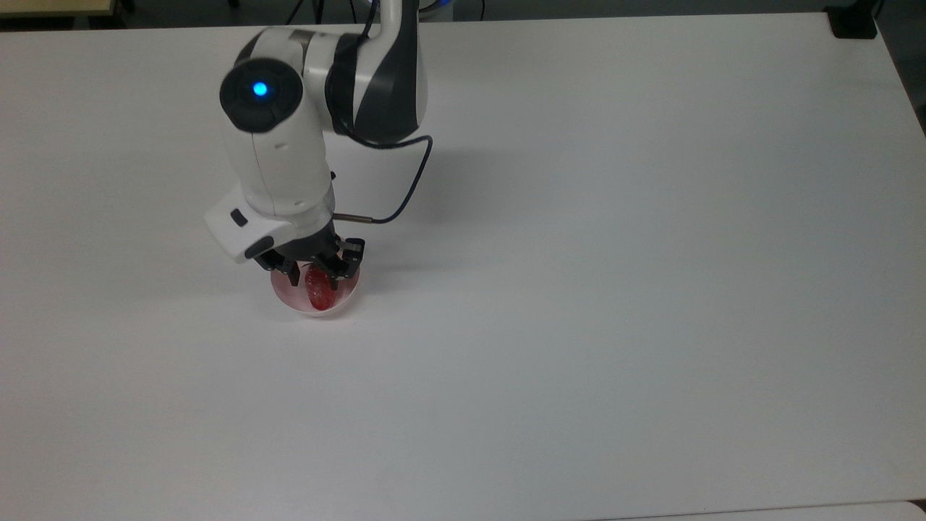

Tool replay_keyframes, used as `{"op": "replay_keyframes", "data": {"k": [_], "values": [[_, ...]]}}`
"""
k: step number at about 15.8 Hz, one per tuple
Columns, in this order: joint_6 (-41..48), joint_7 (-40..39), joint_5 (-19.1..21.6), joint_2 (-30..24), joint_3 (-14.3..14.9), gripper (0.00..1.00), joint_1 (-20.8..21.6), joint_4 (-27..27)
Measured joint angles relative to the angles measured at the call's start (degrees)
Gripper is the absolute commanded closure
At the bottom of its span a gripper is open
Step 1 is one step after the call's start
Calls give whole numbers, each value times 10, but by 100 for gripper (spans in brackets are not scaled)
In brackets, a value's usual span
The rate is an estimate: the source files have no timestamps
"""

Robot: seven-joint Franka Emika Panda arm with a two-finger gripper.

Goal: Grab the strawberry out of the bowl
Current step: 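Lower the gripper into the bowl around the red strawberry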

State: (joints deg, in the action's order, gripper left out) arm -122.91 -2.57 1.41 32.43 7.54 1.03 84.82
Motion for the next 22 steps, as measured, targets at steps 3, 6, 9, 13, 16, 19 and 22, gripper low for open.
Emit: {"op": "replay_keyframes", "data": {"k": [3,6,9,13,16,19,22], "values": [[10,-5,6,-28,0,48,0,0],[18,-16,6,-35,0,48,0,3],[18,-37,6,-29,0,47,0,16],[18,-67,6,-14,0,35,0,26],[18,-74,6,0,0,30,0,27],[18,-83,6,3,0,30,0,27],[18,-85,6,8,0,35,0,27]]}}
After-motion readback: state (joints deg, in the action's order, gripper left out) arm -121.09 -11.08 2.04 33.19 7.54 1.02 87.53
